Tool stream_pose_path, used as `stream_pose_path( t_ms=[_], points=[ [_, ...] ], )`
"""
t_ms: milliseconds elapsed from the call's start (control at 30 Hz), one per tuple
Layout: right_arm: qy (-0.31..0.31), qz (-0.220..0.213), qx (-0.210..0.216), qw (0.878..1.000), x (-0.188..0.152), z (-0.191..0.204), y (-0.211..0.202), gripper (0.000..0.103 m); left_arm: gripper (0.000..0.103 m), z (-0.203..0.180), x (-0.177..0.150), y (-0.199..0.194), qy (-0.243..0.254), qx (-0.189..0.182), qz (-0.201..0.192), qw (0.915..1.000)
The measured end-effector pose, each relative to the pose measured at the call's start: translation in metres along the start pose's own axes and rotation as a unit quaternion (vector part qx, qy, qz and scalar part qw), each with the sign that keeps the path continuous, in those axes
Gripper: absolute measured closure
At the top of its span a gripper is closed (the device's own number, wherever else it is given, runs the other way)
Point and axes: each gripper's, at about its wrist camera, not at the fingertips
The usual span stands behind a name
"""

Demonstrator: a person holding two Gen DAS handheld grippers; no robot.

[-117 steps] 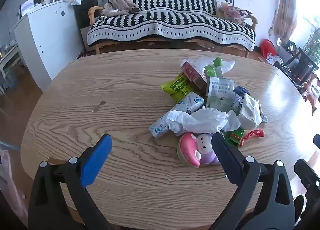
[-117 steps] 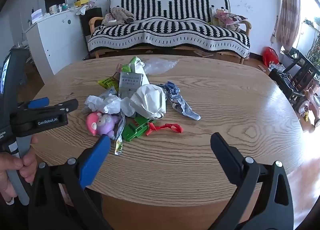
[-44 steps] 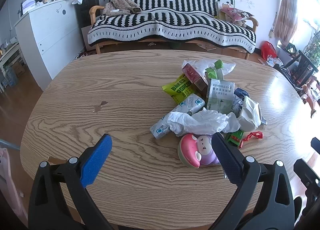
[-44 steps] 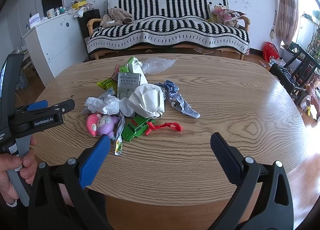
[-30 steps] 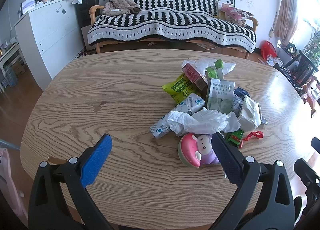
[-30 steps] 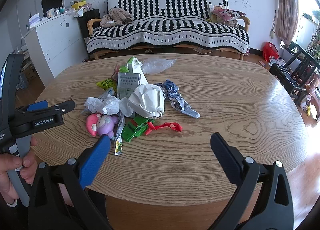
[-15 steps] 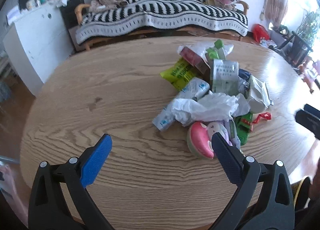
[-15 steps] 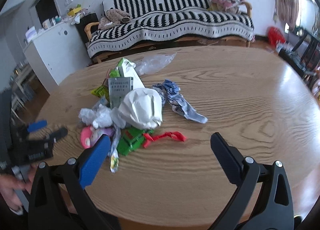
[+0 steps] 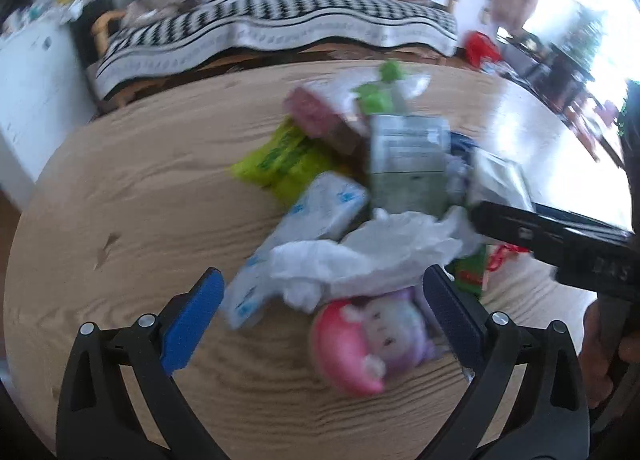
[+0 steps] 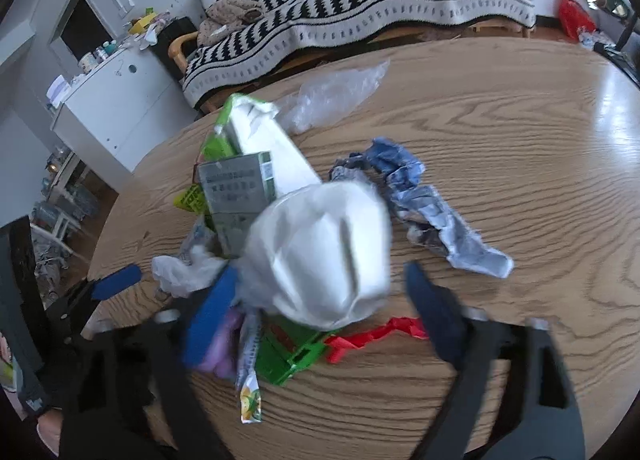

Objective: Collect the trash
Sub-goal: 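Grasp the white crumpled paper ball with the right gripper while the left gripper grasps a tissue, then carry both items over the black bin and open both grippers to drop them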

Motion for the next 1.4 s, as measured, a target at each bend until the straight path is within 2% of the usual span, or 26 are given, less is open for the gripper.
stream_pose_path(
  t_ms=[67, 233, 267, 300, 333, 400, 500, 600, 767, 900, 1067, 1200, 1300, 1400],
  points=[
    [-0.004, -0.002, 0.001, 1.0, 0.001, 0.001, -0.001, 0.041, 0.006, -0.011, 0.004, 0.006, 0.022, 0.004, 0.005, 0.9997],
    [0.0, -0.023, 0.015, 1.0, 0.003, 0.002, -0.017, 0.044, 0.007, -0.02, 0.009, 0.006, 0.021, -0.017, 0.0, 0.9996],
    [0.002, -0.029, 0.018, 0.999, 0.004, 0.001, -0.023, 0.044, 0.011, -0.021, 0.01, 0.005, 0.02, -0.02, -0.004, 0.9996],
    [0.004, -0.033, 0.021, 0.999, 0.004, 0.001, -0.028, 0.044, 0.022, -0.022, 0.011, 0.004, 0.019, -0.02, -0.006, 0.9996],
    [0.006, -0.037, 0.023, 0.999, 0.005, -0.001, -0.034, 0.044, 0.028, -0.024, 0.012, 0.003, 0.02, -0.023, -0.006, 0.9995],
    [0.013, -0.044, 0.026, 0.999, 0.007, -0.006, -0.046, 0.044, 0.055, -0.029, 0.012, 0.005, 0.028, -0.03, 0.002, 0.9992],
    [0.02, -0.049, 0.028, 0.998, 0.006, -0.017, -0.06, 0.044, 0.087, -0.034, 0.011, 0.003, 0.035, -0.027, 0.001, 0.999],
    [0.024, -0.06, 0.022, 0.998, 0.005, -0.031, -0.077, 0.044, 0.099, -0.025, 0.015, -0.012, 0.01, -0.028, -0.016, 0.9994],
    [0.023, -0.078, 0.014, 0.997, 0.002, -0.052, -0.106, 0.044, 0.1, -0.001, 0.022, -0.055, -0.043, -0.046, -0.071, 0.9954],
    [0.025, -0.09, 0.004, 0.996, -0.006, -0.068, -0.128, 0.044, 0.1, 0.004, 0.021, -0.065, -0.064, -0.053, -0.082, 0.9931],
    [0.038, -0.112, -0.012, 0.993, -0.015, -0.096, -0.167, 0.044, 0.1, -0.014, 0.028, -0.075, -0.052, -0.058, -0.097, 0.9922],
    [0.057, -0.136, -0.031, 0.988, -0.028, -0.124, -0.21, 0.044, 0.1, -0.046, 0.038, -0.089, -0.034, -0.065, -0.113, 0.9909],
    [0.068, -0.17, -0.062, 0.981, -0.046, -0.158, -0.259, 0.044, 0.1, -0.092, 0.051, -0.098, -0.001, -0.09, -0.12, 0.9887],
    [0.091, -0.194, -0.115, 0.97, -0.079, -0.213, -0.31, 0.044, 0.1, -0.159, 0.066, -0.108, 0.036, -0.131, -0.127, 0.9825]
  ],
)
Point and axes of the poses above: each gripper's, at about its wrist camera, not at the fingertips, and y roughly the way its jaws point, z to its left, x to its top, and after that the axes turned 12 degrees about y, right-handed
